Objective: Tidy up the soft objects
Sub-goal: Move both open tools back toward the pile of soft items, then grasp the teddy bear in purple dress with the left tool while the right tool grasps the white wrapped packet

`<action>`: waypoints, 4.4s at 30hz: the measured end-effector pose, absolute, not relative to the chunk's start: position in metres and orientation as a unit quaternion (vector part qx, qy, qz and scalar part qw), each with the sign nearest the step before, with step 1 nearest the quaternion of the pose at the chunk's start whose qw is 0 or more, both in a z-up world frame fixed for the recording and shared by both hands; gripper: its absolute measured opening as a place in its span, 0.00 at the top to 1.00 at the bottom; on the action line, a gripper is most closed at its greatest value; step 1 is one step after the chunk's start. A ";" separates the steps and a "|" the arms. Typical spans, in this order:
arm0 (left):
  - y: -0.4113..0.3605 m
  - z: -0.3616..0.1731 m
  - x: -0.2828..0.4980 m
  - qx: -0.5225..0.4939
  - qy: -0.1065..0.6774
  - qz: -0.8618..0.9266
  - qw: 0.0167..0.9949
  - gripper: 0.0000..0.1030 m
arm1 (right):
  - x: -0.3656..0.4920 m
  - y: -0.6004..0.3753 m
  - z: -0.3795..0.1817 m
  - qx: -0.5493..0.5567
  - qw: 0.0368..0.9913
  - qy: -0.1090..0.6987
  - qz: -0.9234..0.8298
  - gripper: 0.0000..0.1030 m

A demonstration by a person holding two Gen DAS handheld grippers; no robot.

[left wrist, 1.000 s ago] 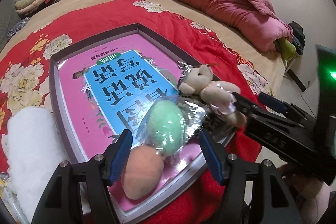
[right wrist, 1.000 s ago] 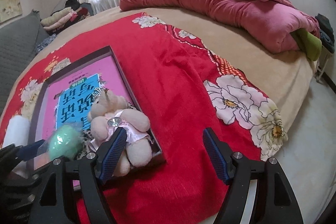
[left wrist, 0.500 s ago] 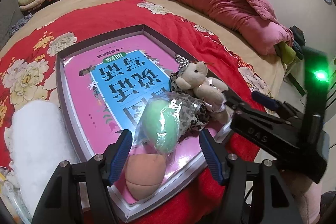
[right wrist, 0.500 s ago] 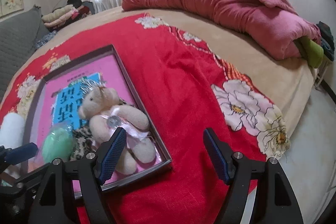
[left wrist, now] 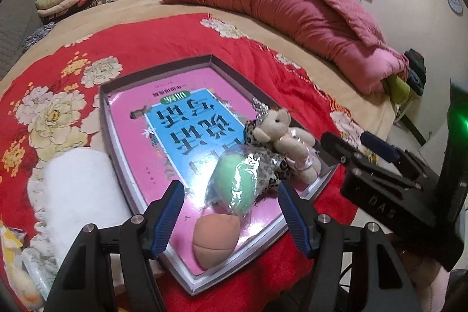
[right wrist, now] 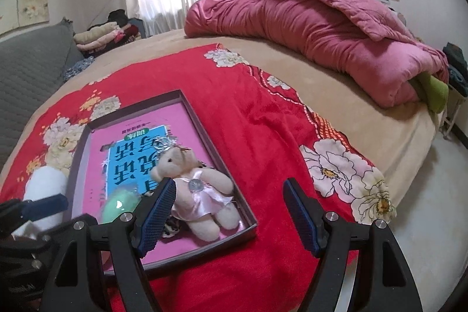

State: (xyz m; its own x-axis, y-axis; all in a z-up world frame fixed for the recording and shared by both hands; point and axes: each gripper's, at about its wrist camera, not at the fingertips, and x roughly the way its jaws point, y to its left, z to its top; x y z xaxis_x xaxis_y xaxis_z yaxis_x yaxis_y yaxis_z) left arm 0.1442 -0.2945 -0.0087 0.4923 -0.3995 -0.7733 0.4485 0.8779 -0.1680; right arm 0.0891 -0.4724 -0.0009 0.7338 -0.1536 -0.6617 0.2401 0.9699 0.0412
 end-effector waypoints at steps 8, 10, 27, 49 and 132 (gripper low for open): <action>-0.271 0.010 0.134 0.026 0.419 -0.218 0.881 0.36 | 0.081 -0.452 0.018 0.053 0.939 0.326 -0.096 0.26; -0.263 0.016 0.130 0.023 0.413 -0.213 0.885 0.36 | 0.078 -0.445 0.024 0.051 0.942 0.319 -0.094 0.26; -0.210 0.035 0.102 0.014 0.397 -0.163 0.903 0.36 | 0.049 -0.394 0.056 0.028 0.956 0.284 -0.064 0.25; -0.176 0.047 0.068 0.028 0.374 -0.130 0.918 0.36 | 0.021 -0.357 0.082 0.001 0.966 0.258 -0.033 0.25; -0.025 -0.076 0.079 -0.145 0.539 -0.074 0.826 0.43 | 0.037 -0.193 0.000 -0.069 0.885 0.404 0.223 0.25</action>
State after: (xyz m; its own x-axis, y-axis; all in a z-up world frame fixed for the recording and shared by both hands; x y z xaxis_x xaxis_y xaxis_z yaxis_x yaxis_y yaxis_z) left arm 0.0785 -0.0246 -0.0764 0.4077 -0.2783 -0.8697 -0.0349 0.9470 -0.3194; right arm 0.0367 -0.1929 0.0000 0.5747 0.3394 -0.7447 -0.4501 0.8910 0.0587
